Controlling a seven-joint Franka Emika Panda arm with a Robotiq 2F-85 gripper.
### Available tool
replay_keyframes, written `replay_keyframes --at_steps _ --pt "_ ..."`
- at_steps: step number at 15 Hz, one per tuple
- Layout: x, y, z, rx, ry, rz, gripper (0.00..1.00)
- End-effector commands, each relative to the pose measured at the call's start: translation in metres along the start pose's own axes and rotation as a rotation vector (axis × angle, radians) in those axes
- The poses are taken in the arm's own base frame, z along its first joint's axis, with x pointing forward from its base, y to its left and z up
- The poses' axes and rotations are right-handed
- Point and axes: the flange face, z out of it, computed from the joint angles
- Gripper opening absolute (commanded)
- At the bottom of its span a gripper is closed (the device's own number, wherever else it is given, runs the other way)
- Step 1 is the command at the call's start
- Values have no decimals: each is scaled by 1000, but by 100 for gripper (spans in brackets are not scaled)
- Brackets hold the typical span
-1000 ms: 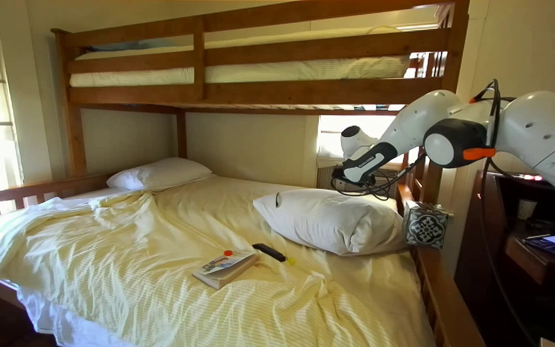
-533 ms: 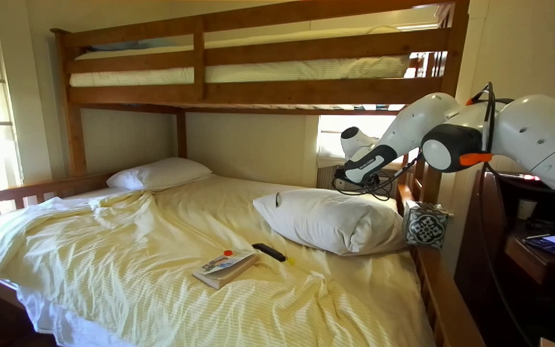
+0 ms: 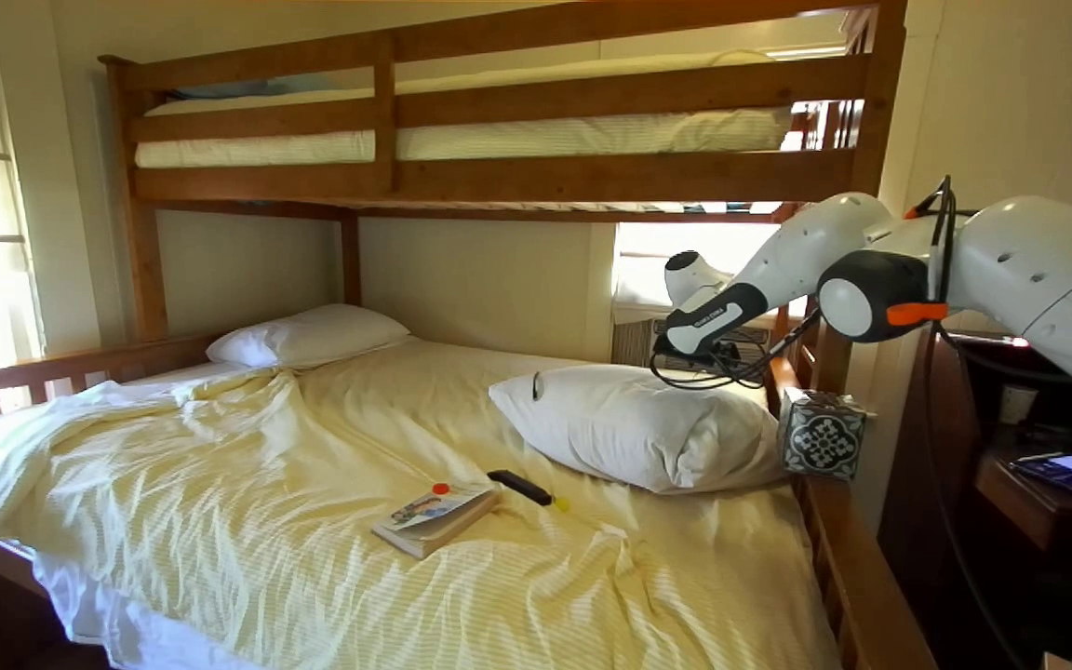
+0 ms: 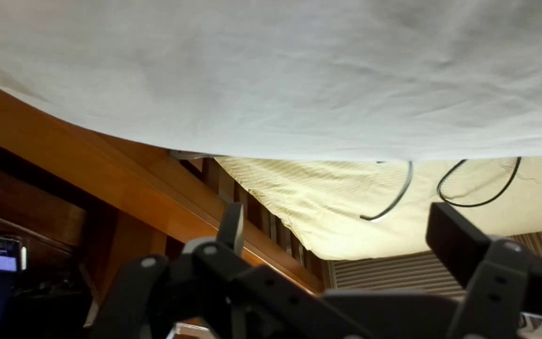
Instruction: Pick up the hanger and lean it on the pillow
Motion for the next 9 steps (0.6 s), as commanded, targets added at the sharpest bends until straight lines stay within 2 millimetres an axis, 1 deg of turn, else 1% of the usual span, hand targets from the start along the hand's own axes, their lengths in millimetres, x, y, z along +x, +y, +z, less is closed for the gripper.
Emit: replay_keyframes --at_steps 1,3,4,6,9 --pt "13 -8 13 -1 -51 -23 100" --pt "13 -10 15 -26 -52 -13 100" --pt "10 -2 12 -29 -34 -17 100" --pt "11 -4 14 -37 -33 -15 100" --pt "4 -10 11 6 -73 -12 100"
